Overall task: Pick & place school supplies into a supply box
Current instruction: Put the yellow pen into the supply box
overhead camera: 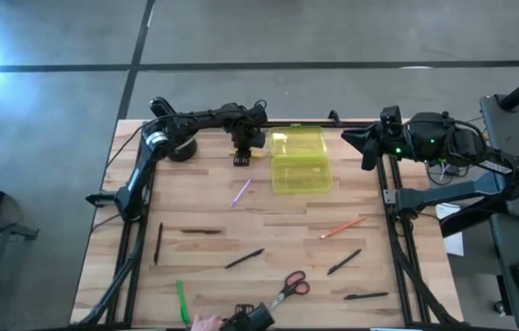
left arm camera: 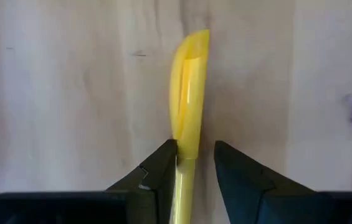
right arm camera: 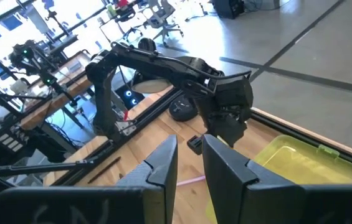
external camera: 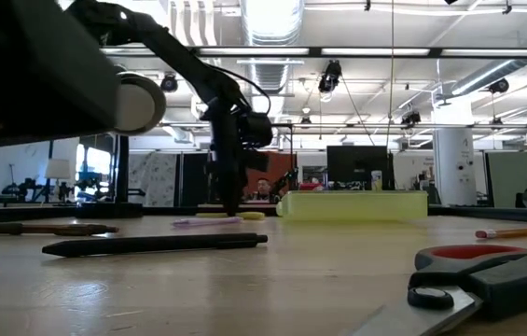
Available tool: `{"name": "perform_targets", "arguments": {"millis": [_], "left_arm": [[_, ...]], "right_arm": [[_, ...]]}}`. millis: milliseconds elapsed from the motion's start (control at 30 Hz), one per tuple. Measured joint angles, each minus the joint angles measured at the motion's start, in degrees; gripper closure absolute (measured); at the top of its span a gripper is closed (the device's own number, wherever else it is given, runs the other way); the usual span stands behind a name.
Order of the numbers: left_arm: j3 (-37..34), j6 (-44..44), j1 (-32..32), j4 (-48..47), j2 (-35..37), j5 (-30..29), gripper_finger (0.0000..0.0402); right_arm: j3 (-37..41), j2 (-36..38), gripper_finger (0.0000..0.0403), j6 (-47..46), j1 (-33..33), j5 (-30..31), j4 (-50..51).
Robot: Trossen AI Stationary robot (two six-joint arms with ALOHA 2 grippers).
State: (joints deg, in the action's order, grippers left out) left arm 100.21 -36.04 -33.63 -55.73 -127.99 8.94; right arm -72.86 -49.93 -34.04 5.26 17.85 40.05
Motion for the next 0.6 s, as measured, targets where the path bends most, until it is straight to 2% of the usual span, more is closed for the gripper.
{"name": "perform_targets", "arguments": {"millis": [267,600], "left_arm": [[-0.1,3.4,1.1,-3.2,0.0,1.5,0.0385],[-0.3,5.0,4.2,-4.0,0.6,0.9,0.0389]], "right_arm": [[0.0,0.0,0.0335,-0.5,0.0,-1.2,-0.2],[0.0,0.0,0.0335,-0.5,-0.7,-1.9,-2.5]]}}
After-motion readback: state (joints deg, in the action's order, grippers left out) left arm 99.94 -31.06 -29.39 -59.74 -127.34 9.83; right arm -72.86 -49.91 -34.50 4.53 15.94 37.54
